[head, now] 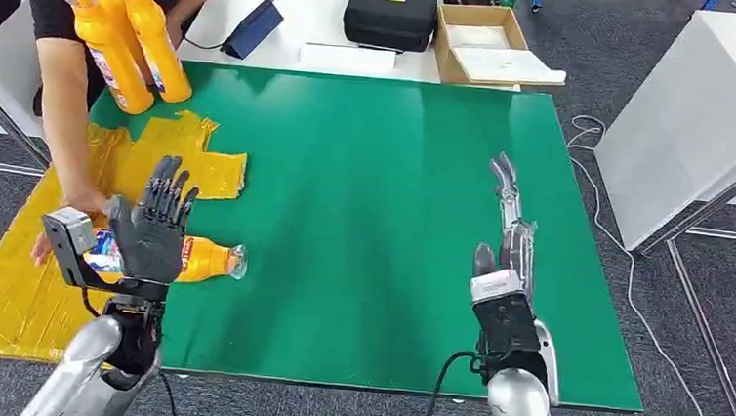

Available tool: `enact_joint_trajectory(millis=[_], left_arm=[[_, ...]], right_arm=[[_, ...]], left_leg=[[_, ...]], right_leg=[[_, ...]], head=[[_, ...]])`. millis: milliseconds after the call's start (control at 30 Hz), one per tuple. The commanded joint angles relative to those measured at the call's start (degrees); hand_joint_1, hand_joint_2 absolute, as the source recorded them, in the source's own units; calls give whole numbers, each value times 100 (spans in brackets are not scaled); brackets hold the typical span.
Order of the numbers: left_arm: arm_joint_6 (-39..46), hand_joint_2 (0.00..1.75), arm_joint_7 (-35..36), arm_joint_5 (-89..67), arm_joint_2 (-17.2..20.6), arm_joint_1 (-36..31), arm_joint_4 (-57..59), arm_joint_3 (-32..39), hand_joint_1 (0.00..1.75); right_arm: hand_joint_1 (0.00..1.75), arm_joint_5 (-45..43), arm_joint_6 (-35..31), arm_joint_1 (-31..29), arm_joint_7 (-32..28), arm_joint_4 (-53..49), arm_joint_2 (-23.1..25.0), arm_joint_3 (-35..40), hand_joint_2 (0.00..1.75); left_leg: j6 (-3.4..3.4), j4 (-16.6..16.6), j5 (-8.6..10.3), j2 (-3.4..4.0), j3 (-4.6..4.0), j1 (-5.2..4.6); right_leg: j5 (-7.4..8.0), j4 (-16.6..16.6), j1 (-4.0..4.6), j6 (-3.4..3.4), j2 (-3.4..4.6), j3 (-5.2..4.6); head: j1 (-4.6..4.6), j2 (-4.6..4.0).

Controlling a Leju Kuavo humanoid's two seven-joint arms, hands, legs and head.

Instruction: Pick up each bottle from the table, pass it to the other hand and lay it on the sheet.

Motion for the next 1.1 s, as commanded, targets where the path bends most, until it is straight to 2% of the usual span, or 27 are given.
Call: enact_joint_trajectory(millis=[33, 100, 133, 167, 200, 233, 267, 400, 567, 633, 667, 700, 767, 800, 867, 900, 967, 1067, 1100], left_arm=[[495, 0, -207, -83, -318, -271, 10, -741, 0], [752, 0, -236, -246, -464, -427, 278, -817, 0], [843, 0, -266, -328, -520, -500, 390, -854, 0], [875, 0, -259, -357, -570, -566, 494, -874, 0], [976, 0, -303, -446, -630, -677, 642, -895, 0], [981, 0, -304, -448, -667, -772, 745, -909, 0], [1030, 0, -334, -500, -685, -798, 773, -906, 0], [1193, 0, -273, -744, -807, -1153, 1028, -893, 0], [1192, 0, -276, -742, -802, -1141, 1026, -888, 0], [1191, 0, -280, -740, -800, -1124, 1025, -885, 0], [1191, 0, -280, -740, -800, -1124, 1025, -885, 0], [1272, 0, -244, -874, -822, -1140, 1020, -852, 0], [1331, 0, -187, -1003, -858, -1223, 1080, -801, 0], [1389, 0, -182, -1118, -883, -1240, 1102, -750, 0], [1375, 0, -118, -1213, -911, -1219, 1091, -665, 0], [1402, 0, -96, -1337, -940, -1187, 1070, -595, 0], [1368, 0, -57, -1471, -971, -1115, 998, -503, 0], [1305, 0, -40, -1710, -938, -1084, 942, -577, 0], [1275, 0, -22, -1764, -948, -1076, 923, -588, 0]], right_arm=[[0, -1184, 184, -410, -406, 1038, 155, 304, 0], [0, -1757, 401, -669, -492, 1352, 203, 256, 0], [0, -1762, 383, -762, -494, 1445, 206, 256, 0], [0, -1770, 378, -830, -497, 1523, 219, 243, 0], [0, -1786, 382, -911, -503, 1623, 232, 247, 0], [0, -1807, 380, -955, -519, 1684, 247, 243, 0], [0, -1817, 386, -965, -560, 1679, 249, 249, 0], [0, -1835, 427, -1136, -576, 1837, 291, 284, 0], [0, -1835, 428, -1122, -576, 1841, 291, 289, 0], [0, -1835, 428, -1120, -576, 1838, 289, 289, 0], [0, -1835, 428, -1120, -576, 1838, 289, 289, 0], [0, -1699, 308, -1142, -523, 1836, 287, 333, 0], [0, -1648, 376, -1212, -483, 1879, 300, 450, 0], [0, -1536, 262, -1232, -459, 1894, 334, 493, 0], [0, -1486, 208, -1263, -427, 1898, 371, 554, 0], [0, -1427, 118, -1270, -400, 1883, 389, 581, 0], [0, -1404, 34, -1242, -391, 1779, 440, 572, 0], [0, -1405, 62, -1260, -382, 1709, 456, 554, 0], [0, -1406, 72, -1263, -382, 1712, 454, 546, 0]], left_leg=[[-7, -7, -17, -24, 44, -3], [-6, -5, -10, -15, 24, -1], [-11, -5, -27, -31, 68, -10], [-8, -5, -11, -15, 31, -4], [-10, -5, -19, -23, 51, -10], [-7, -6, -6, -21, 21, -3], [-9, -8, -10, -35, 40, -8], [-5, -3, -6, -32, 29, -4], [-3, -6, -5, -17, 23, -2], [-8, -7, -22, -31, 63, -9], [-3, -6, -5, -17, 25, -2], [-6, -6, -16, -24, 48, -7], [-2, -3, -5, -14, 19, -2], [-9, -2, -26, -31, 67, -11], [-4, -2, -7, -13, 18, -1], [-7, -2, -13, -19, 36, -6], [-5, -3, -7, -7, 17, -1], [-10, -1, -25, -22, 56, -10], [-6, -2, -12, -13, 27, -4]], right_leg=[[-19, -5, -7, -3, -3, 45], [-9, -5, -3, -1, 0, 26], [-31, 3, -16, -2, 1, 66], [-10, -3, -7, -1, 4, 31], [-19, 3, -16, -1, 4, 49], [-7, -4, -6, 0, -6, 23], [-15, -1, -13, -1, -12, 41], [-11, 2, -8, -1, -9, 31], [-5, -5, -4, 1, 0, 25], [-26, 1, -16, -1, 0, 62], [-7, -4, -5, 1, -1, 27], [-19, 0, -12, 0, 0, 47], [-6, -2, -5, 1, -1, 20], [-31, 8, -18, -1, 2, 63], [-6, 0, -4, 1, 1, 19], [-15, 4, -11, 0, 2, 34], [-5, -1, -5, 1, 6, 17], [-26, 9, -17, -2, 9, 51], [-11, 2, -8, 0, 6, 25]], head=[[0, 0], [2, 0], [0, 0], [0, 0], [0, 0], [0, 0], [0, 0], [0, 0], [-2, 0], [0, 0], [0, 0], [0, 0], [0, 0], [0, 0], [0, 0], [0, 0], [0, 0], [0, 0], [0, 0]])
